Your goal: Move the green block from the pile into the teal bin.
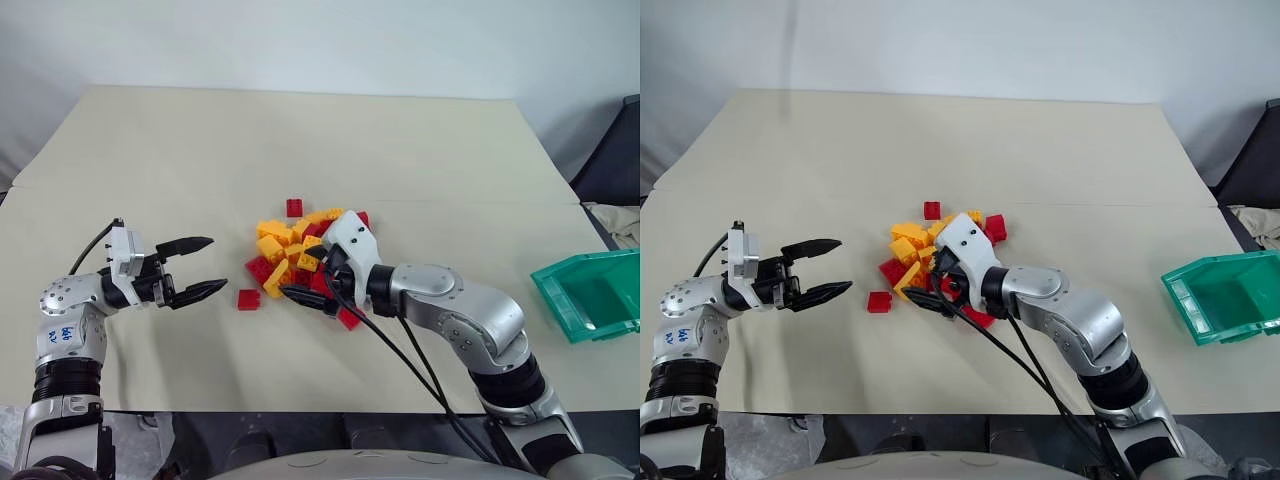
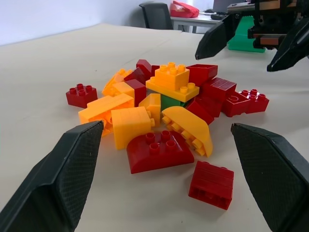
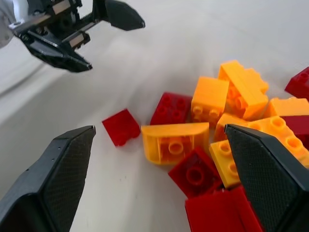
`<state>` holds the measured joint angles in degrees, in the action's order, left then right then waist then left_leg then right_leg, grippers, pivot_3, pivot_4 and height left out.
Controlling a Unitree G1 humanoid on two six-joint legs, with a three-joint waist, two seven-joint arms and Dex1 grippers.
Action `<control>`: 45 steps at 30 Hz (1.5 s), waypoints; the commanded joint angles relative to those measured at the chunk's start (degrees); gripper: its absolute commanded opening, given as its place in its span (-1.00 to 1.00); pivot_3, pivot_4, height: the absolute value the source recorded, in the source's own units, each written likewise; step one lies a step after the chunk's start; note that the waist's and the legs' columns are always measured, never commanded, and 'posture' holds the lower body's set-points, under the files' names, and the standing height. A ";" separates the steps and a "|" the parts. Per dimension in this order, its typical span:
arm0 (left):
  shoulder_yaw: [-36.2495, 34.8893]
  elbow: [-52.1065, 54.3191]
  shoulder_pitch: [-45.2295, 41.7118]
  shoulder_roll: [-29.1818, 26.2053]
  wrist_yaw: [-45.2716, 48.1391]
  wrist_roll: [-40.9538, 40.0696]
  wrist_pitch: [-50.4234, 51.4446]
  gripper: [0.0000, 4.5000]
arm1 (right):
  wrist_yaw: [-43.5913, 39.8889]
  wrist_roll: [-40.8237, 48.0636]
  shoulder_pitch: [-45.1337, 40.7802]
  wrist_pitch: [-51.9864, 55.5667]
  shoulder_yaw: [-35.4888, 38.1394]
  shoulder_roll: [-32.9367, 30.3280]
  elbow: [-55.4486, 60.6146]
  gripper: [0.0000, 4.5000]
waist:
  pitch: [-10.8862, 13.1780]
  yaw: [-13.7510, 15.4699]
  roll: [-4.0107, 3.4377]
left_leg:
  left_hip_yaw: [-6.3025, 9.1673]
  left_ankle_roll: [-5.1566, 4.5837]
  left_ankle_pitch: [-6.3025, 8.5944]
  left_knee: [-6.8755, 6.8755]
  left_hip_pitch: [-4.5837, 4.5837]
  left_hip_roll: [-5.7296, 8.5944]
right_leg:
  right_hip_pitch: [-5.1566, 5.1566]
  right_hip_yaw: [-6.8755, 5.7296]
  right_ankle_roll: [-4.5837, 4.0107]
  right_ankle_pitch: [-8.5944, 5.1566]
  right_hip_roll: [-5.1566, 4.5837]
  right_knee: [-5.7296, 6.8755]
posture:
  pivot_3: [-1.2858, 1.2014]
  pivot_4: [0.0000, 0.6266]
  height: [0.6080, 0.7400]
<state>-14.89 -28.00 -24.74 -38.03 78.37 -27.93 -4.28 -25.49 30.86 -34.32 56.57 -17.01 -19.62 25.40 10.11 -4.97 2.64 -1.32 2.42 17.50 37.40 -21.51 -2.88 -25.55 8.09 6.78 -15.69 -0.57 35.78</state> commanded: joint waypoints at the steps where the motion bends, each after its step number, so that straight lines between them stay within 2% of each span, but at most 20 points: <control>1: -1.39 1.17 0.09 0.22 -0.28 -1.39 -0.31 1.00 | -0.23 -0.24 -1.27 0.55 1.54 -1.16 4.06 0.91 | 0.00 -0.04 0.00 | 0.00 0.00 0.00 0.00 0.00 0.00 | 0.00 0.00 0.00 0.00 0.00 0.01 | 0.03 -0.52 1.00; 12: -1.68 2.66 1.61 1.09 -1.12 -1.69 -0.18 1.00 | 1.58 -1.56 -0.13 0.88 4.77 -3.76 6.46 0.91 | 0.00 -0.01 0.00 | 0.00 0.00 0.00 -0.01 0.00 0.00 | 0.00 0.00 0.00 0.00 0.00 -0.01 | 0.03 -0.52 1.00; 22: -1.79 3.77 2.97 1.55 -2.06 -1.98 -0.11 1.00 | 3.71 -7.38 2.63 -5.29 7.89 -5.08 5.15 0.95 | 0.00 0.05 0.00 | 0.00 0.00 0.00 -0.01 0.00 0.00 | 0.00 0.00 0.00 0.00 0.00 -0.02 | 0.03 -0.52 1.00; 29: -1.78 3.87 3.07 1.75 -2.46 -2.22 -0.16 1.00 | 2.35 -5.24 4.72 -0.24 12.91 -7.79 5.61 0.95 | 0.00 0.10 0.00 | 0.00 0.00 0.00 -0.02 0.00 0.00 | 0.00 0.01 0.00 0.00 0.00 -0.03 | 0.03 -0.52 1.00; 31: -1.76 3.66 2.94 1.76 -2.46 -2.23 -0.20 1.00 | 0.37 -5.34 6.88 -2.16 13.62 -9.84 6.38 0.88 | 0.00 0.15 0.00 | 0.00 0.00 0.00 -0.02 -0.01 0.00 | 0.01 0.01 0.00 0.00 0.00 -0.06 | 0.03 -0.52 1.00; 36: -1.74 3.56 2.82 1.97 -2.74 -2.22 -0.33 1.00 | 0.42 -7.93 10.08 -9.53 14.63 -9.90 6.84 0.88 | 0.00 -0.08 0.00 | -0.03 -0.01 0.00 -0.04 0.01 0.01 | 0.01 0.03 0.00 0.00 0.01 -0.07 | 0.03 -0.52 1.00; 39: -1.68 3.55 2.75 2.15 -2.93 -2.14 -0.33 1.00 | 2.88 -11.21 11.50 -14.51 14.44 -8.61 5.70 0.88 | 0.00 -0.04 0.00 | -0.03 -0.01 0.00 -0.06 0.04 0.00 | 0.01 0.03 0.00 0.00 0.04 -0.04 | 0.03 -0.52 1.00; 42: -1.81 3.92 2.99 2.43 -3.45 -2.28 -0.24 1.00 | 9.60 -23.48 12.33 -27.46 11.29 -8.39 2.12 0.88 | 0.00 0.10 0.00 | -0.03 -0.01 0.00 -0.04 0.03 0.02 | 0.01 0.04 0.00 0.00 0.03 -0.05 | 0.03 -0.52 1.00; 45: -1.81 4.49 3.53 2.59 -3.90 -2.35 -0.12 1.00 | 14.96 -32.93 11.94 -31.29 8.35 -8.70 -1.60 0.88 | 0.00 0.10 0.00 | -0.06 -0.01 0.00 -0.03 0.02 0.06 | 0.02 0.07 0.01 0.00 -0.01 -0.09 | 0.03 -0.52 1.00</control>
<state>-15.44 -25.44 -21.82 -35.68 74.87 -28.98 -4.25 -13.86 4.54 -21.86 29.20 -6.99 -27.85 24.61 10.11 -4.86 2.64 -1.39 2.41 17.51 37.37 -21.48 -2.82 -25.53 8.17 6.79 -15.68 -0.58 35.69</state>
